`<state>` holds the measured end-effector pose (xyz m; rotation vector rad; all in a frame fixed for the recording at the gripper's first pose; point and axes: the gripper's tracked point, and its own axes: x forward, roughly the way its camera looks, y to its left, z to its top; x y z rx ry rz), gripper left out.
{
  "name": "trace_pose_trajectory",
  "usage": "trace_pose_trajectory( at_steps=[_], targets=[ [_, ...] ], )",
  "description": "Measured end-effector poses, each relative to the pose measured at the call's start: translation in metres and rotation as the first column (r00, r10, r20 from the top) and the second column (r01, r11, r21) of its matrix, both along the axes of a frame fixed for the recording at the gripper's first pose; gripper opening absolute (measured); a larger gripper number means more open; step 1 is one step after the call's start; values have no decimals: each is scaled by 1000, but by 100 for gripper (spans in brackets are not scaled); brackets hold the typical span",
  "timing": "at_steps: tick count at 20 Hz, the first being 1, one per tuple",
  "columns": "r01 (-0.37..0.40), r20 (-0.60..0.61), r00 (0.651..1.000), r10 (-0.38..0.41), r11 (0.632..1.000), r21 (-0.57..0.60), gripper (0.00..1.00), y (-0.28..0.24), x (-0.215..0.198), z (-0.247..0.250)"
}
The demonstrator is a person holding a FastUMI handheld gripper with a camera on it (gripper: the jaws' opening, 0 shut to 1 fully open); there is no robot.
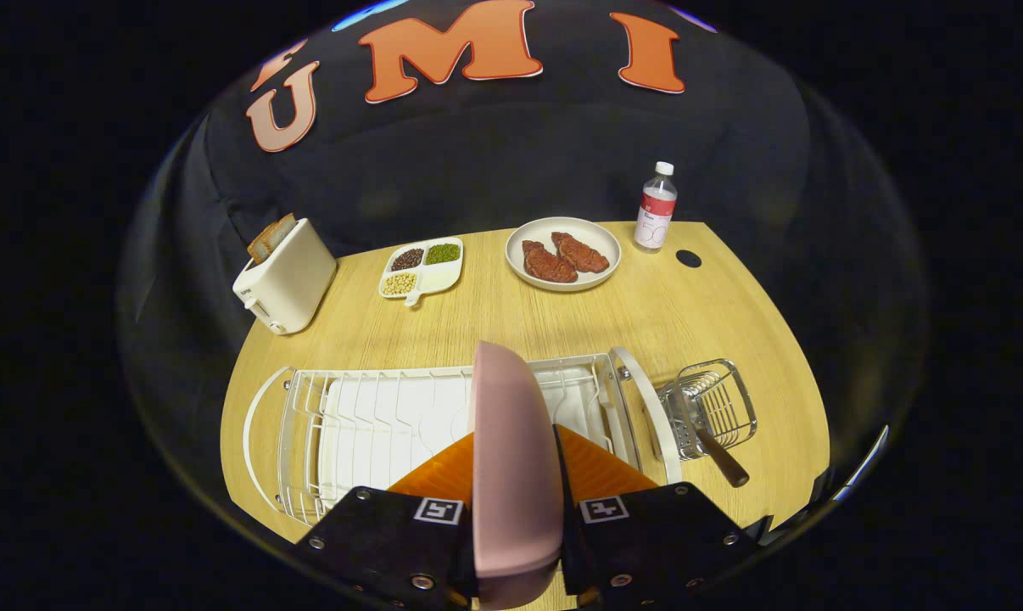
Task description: Take the plate from the dish rack, then take the spoon from the basket and place it into the plate.
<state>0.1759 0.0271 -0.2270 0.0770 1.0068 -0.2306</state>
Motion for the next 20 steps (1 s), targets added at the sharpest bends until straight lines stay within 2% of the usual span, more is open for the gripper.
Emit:
trace_pose_trajectory(
  at_steps=[4, 8, 16, 20],
  targets=[
    [-31, 49, 998, 35, 997, -75, 35, 2, 3, 24],
    [-36, 134, 990, 45, 997, -73, 30, 10, -12, 47],
    [-110, 164, 981, 108, 994, 5, 30, 20, -77, 66],
    [-103, 171, 981, 93, 994, 48, 30, 9, -115, 60]
  ],
)
